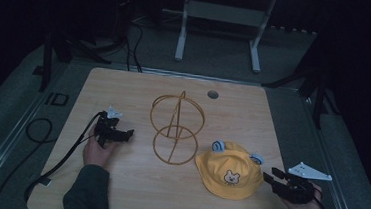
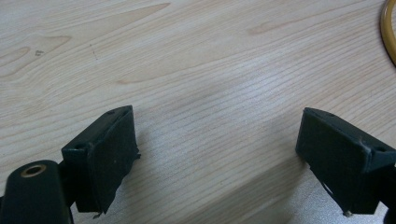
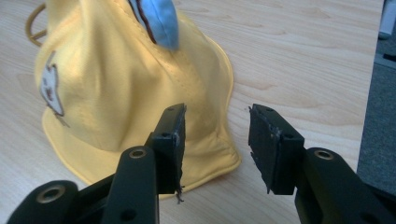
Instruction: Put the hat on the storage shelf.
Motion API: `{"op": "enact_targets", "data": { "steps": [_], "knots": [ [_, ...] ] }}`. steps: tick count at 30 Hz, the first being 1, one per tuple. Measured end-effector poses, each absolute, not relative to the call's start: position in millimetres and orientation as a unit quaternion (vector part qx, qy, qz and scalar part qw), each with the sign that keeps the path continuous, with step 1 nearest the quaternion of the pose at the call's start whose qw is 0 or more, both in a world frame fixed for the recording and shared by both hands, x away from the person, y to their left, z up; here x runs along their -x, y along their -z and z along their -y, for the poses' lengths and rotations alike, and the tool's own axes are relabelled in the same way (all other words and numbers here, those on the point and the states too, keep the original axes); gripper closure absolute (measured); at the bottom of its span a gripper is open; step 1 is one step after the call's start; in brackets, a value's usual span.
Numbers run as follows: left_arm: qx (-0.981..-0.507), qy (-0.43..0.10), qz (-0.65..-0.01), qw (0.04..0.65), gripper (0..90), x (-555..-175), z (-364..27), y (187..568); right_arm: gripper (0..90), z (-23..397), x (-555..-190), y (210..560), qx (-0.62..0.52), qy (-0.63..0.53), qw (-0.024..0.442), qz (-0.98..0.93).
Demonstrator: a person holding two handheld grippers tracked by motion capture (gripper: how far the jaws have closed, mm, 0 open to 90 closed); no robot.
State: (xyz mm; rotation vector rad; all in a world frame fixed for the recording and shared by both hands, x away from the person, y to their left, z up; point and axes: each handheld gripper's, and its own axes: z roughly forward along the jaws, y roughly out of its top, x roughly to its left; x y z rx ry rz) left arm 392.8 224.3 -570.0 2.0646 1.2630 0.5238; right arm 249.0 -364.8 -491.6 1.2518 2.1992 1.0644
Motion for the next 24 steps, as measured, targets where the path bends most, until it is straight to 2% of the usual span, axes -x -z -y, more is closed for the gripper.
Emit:
{"op": "enact_targets", "data": {
  "steps": [24],
  "knots": [
    [-0.787,-0.200,-0.483,0.328,12.3,-392.8,-224.1,570.0,58.8,350.8,-254.6,443.2,-0.382,-0.354,0.217,-0.825]
  ]
}}
